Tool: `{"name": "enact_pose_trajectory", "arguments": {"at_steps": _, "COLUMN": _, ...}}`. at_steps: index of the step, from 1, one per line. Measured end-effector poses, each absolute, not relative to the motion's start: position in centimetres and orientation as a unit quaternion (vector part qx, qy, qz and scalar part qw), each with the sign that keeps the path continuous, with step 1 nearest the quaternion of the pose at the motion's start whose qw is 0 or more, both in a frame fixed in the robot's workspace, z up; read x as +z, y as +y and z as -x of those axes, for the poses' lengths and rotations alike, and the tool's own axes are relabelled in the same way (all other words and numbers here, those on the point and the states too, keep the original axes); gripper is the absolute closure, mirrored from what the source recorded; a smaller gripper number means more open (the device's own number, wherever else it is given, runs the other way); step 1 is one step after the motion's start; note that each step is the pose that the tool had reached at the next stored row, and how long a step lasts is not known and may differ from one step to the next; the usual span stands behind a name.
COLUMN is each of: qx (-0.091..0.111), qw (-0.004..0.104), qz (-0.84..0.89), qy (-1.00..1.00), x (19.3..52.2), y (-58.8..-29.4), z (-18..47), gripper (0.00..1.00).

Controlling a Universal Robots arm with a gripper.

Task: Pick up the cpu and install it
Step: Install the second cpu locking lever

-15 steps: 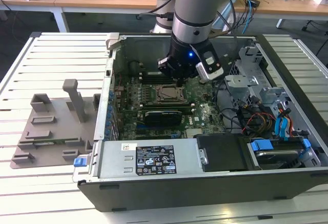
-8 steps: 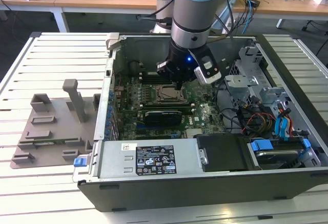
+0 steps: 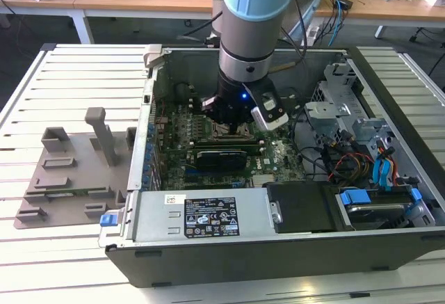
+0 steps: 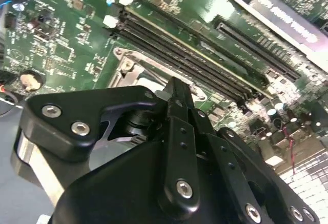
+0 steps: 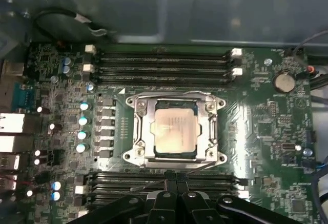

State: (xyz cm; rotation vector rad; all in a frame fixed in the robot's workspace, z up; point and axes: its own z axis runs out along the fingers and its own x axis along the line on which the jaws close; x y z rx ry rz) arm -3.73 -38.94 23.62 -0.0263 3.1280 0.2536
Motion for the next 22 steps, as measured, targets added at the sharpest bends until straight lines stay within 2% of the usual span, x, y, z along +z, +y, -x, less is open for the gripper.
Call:
{"name": "enact_pose_trajectory", "arguments": {"at_steps": 8, "qx": 0.082, "qw": 0.002, "qz": 0.009, "qy": 0.997, "x": 21.3, "y": -39.0, "z": 6.9, "gripper": 0.89}}
{"name": "enact_pose_trajectory", "arguments": {"at_steps": 22, "qx": 0.085, "qw": 0.0, "qz": 0.022, "qy": 0.996, "x": 19.9, "y": -37.5, "z": 8.1, "gripper": 0.89}}
